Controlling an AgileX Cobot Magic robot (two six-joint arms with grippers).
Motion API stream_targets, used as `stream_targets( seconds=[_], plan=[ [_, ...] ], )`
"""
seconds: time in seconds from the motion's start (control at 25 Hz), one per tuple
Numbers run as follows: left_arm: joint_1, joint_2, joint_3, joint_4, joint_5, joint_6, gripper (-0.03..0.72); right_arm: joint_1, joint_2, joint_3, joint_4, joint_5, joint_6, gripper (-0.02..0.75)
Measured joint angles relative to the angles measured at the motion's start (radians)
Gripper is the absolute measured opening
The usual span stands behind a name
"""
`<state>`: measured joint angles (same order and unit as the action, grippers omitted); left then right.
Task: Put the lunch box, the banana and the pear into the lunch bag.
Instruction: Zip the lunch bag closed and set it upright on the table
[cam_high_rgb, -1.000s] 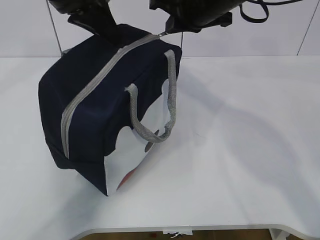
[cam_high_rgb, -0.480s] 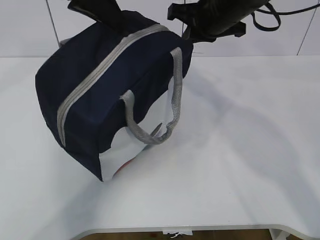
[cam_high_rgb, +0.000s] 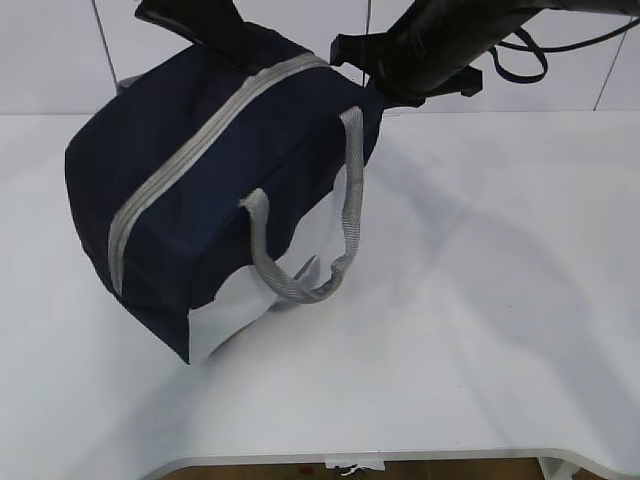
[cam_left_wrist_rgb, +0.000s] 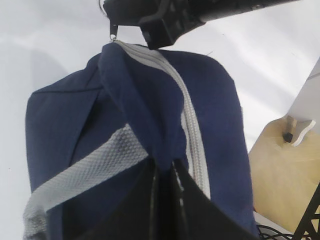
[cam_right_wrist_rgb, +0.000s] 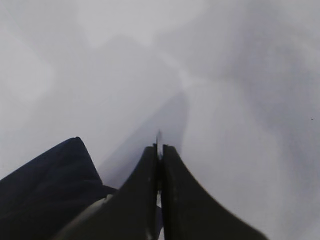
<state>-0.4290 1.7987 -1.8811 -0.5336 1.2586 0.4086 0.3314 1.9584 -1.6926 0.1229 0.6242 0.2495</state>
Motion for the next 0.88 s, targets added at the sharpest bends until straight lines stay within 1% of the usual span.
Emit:
stream_targets(
  seconds=[0.56,0.72,0.8,0.88],
  plan=[
    [0.0,0.037,0.0,-0.01,0.004,0.0,-0.003,-0.001,0.006,0.0,-0.012,0.046,0.0,0.01],
    [0.0,0.071,-0.002,-0.029,-0.006,0.004,-0.003,-0.002,0.01,0.0,-0.017,0.048,0.0,0.054],
    [0.0,0.091,-0.002,-0.035,-0.014,0.014,-0.003,-0.002,0.01,0.0,-0.017,0.048,0.0,0.091],
    [0.0,0.112,-0.002,-0.036,-0.018,0.021,-0.003,-0.002,0.01,0.0,-0.017,0.049,0.0,0.149]
  ],
)
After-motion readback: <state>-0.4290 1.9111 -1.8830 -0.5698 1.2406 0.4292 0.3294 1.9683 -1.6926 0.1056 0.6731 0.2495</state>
